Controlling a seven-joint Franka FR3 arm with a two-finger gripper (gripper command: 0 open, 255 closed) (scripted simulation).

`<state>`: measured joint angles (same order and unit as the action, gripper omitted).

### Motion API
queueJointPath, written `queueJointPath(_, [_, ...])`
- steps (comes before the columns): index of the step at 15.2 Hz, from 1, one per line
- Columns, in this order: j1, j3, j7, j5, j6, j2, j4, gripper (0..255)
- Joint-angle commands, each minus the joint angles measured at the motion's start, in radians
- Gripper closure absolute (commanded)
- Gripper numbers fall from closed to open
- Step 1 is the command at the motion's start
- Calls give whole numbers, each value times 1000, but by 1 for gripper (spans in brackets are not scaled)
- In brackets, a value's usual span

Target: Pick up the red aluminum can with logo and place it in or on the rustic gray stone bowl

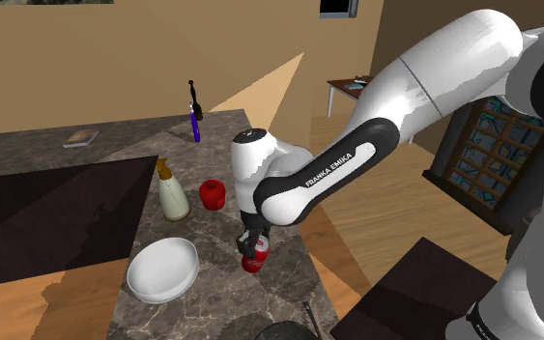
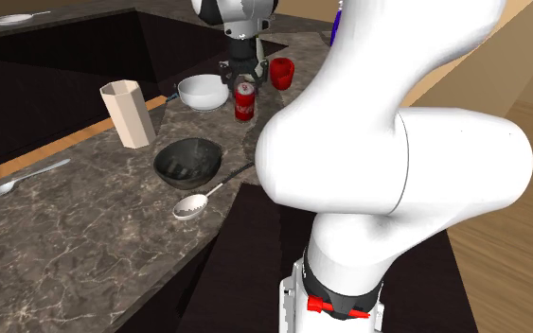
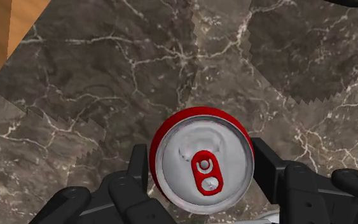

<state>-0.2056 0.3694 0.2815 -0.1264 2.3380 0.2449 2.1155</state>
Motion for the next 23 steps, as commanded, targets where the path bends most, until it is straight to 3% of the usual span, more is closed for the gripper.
queueJointPath(1, [3, 4, -7, 10, -24, -18, -7, 255])
queueJointPath(15, [15, 17, -46, 67, -186, -121, -75, 255])
queueJointPath(23, [-57, 92, 52, 159, -178, -312, 108, 255])
